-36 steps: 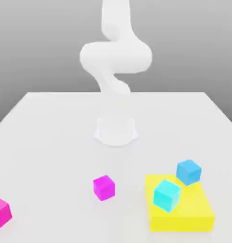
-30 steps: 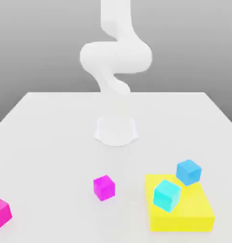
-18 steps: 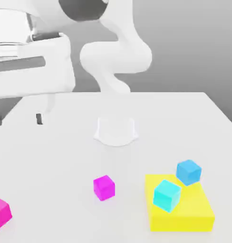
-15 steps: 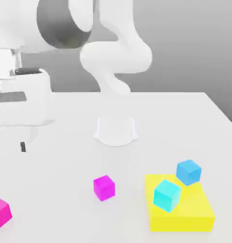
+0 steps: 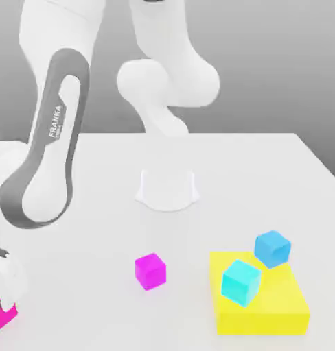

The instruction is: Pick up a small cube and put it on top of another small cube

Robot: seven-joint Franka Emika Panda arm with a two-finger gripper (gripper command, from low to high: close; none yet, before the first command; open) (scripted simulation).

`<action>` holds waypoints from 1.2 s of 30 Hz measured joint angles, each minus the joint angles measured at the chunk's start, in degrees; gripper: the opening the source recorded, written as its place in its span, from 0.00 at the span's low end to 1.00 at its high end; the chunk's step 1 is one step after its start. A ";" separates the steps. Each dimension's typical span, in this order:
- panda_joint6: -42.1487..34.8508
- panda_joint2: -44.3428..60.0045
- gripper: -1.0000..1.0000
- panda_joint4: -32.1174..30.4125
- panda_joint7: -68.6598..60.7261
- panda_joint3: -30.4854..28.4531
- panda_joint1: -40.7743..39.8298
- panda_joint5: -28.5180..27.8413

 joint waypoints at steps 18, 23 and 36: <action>-9.18 -20.02 0.00 -10.80 -2.01 6.22 14.09 -9.26; -11.12 -29.01 0.00 -17.21 -6.23 13.75 25.05 -12.29; -3.19 -35.64 1.00 -29.50 -11.37 26.49 40.35 -21.81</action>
